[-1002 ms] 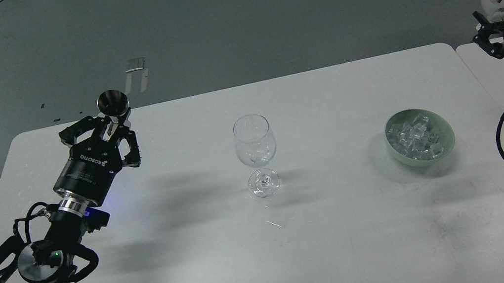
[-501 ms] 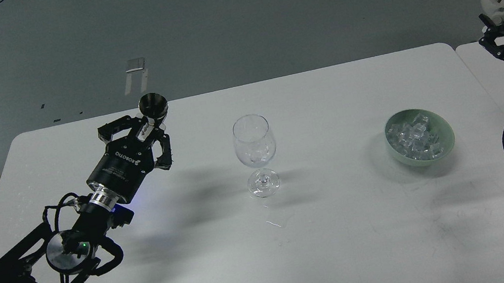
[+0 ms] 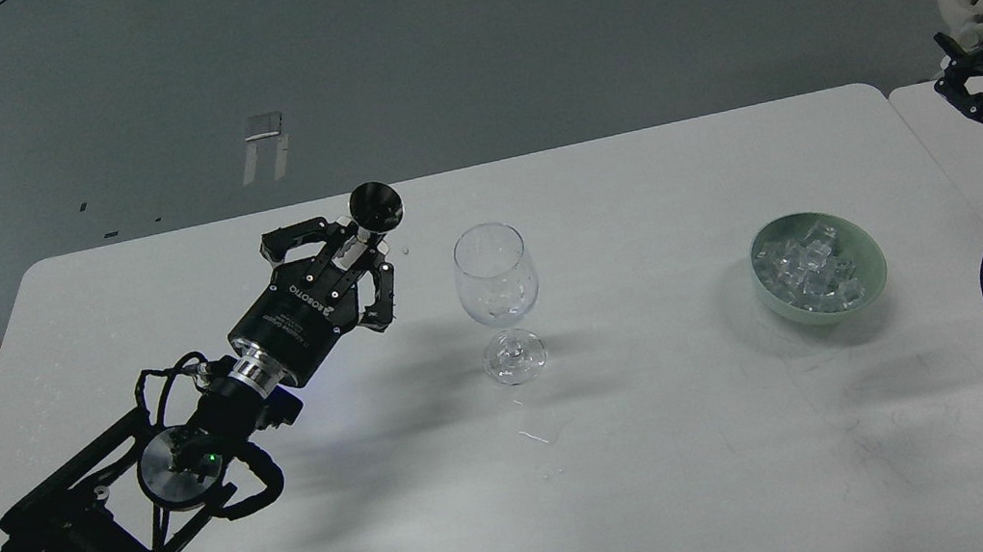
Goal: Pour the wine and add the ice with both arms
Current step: 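Tilt the jigger over the wine glass rim with the left gripper, then raise the jigger upright and away from the glass with the left gripper, then lower the jigger back onto the table near its start spot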
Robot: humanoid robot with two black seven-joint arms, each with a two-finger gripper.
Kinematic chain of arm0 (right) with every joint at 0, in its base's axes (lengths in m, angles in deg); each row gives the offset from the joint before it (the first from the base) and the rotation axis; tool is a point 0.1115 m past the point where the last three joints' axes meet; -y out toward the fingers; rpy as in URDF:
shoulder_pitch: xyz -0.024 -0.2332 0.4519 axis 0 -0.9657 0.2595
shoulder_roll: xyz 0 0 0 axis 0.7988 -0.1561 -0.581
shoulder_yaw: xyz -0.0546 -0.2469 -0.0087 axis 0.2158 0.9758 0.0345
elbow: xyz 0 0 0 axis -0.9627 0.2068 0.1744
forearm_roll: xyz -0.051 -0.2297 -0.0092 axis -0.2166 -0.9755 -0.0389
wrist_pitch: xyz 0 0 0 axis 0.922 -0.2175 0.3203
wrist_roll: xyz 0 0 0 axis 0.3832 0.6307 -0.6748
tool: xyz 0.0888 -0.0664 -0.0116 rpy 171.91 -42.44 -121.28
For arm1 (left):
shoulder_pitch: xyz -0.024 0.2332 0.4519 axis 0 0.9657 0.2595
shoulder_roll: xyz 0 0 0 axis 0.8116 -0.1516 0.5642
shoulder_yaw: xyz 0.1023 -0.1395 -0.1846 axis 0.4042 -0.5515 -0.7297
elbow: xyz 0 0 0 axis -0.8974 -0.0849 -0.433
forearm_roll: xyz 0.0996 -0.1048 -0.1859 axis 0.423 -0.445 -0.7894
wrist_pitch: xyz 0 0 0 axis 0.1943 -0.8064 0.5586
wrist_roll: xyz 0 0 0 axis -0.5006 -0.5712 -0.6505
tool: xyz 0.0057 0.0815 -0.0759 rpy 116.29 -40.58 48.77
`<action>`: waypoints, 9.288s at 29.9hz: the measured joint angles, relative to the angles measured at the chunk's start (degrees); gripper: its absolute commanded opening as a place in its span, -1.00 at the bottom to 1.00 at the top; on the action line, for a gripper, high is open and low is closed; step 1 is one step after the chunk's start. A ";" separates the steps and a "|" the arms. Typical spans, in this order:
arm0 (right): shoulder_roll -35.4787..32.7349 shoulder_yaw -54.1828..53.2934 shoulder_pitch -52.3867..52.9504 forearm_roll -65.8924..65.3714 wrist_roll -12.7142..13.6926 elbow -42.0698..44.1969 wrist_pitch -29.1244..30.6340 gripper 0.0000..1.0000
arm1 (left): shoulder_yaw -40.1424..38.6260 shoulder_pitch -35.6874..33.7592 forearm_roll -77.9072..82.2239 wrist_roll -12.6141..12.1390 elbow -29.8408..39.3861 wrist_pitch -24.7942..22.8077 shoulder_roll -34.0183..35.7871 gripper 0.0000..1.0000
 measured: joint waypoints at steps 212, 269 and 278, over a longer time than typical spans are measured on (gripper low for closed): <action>-2.79 -1.04 -0.61 0.17 -0.09 0.47 0.60 1.00 | -3.43 -14.79 66.49 -3.58 9.16 5.16 3.53 -1.00; -4.91 0.17 -1.93 -0.15 2.21 -3.91 -4.88 1.00 | -46.35 13.57 8.73 -3.28 -26.27 1.33 -13.51 -1.00; -5.18 0.19 -2.23 -0.18 2.22 -3.82 -4.88 1.00 | -46.46 12.99 8.06 -3.27 -25.86 1.19 -15.31 -1.00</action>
